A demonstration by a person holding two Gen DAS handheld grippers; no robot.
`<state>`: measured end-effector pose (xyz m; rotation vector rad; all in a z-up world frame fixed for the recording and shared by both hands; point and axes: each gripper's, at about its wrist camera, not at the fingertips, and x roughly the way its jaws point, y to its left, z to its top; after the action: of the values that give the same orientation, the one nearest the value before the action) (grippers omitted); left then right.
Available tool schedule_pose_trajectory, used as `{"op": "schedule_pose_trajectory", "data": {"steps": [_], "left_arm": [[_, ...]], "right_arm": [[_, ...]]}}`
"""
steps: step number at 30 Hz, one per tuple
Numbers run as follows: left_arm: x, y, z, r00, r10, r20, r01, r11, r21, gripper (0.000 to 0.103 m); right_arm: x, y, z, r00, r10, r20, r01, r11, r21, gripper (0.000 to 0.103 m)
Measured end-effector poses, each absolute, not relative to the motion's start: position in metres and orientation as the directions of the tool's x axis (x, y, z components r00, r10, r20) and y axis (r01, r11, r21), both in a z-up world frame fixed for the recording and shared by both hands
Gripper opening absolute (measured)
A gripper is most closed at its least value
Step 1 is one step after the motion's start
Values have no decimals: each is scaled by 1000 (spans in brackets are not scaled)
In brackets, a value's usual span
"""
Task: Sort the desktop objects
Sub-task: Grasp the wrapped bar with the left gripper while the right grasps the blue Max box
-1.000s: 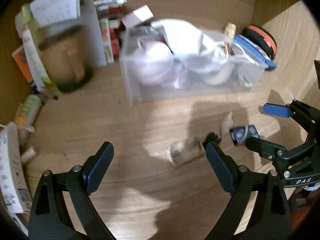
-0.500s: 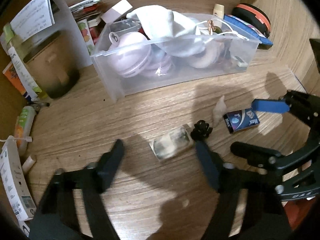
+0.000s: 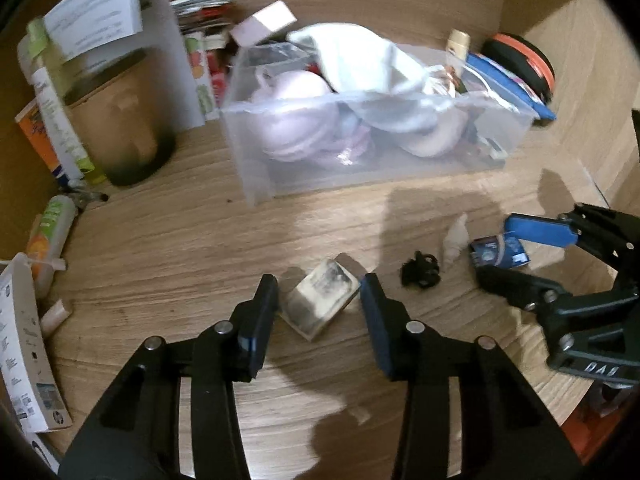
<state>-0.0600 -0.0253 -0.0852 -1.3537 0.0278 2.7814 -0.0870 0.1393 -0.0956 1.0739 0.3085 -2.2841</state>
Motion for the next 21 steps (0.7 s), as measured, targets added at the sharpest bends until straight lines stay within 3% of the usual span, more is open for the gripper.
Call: {"op": "schedule_pose_trajectory", "data": {"steps": [21], "left_arm": [[-76, -48, -12, -787, 35, -616, 4, -998, -62, 43]], "right_arm": [[-110, 178, -24, -669, -417, -615, 526, -851, 5, 50]]}}
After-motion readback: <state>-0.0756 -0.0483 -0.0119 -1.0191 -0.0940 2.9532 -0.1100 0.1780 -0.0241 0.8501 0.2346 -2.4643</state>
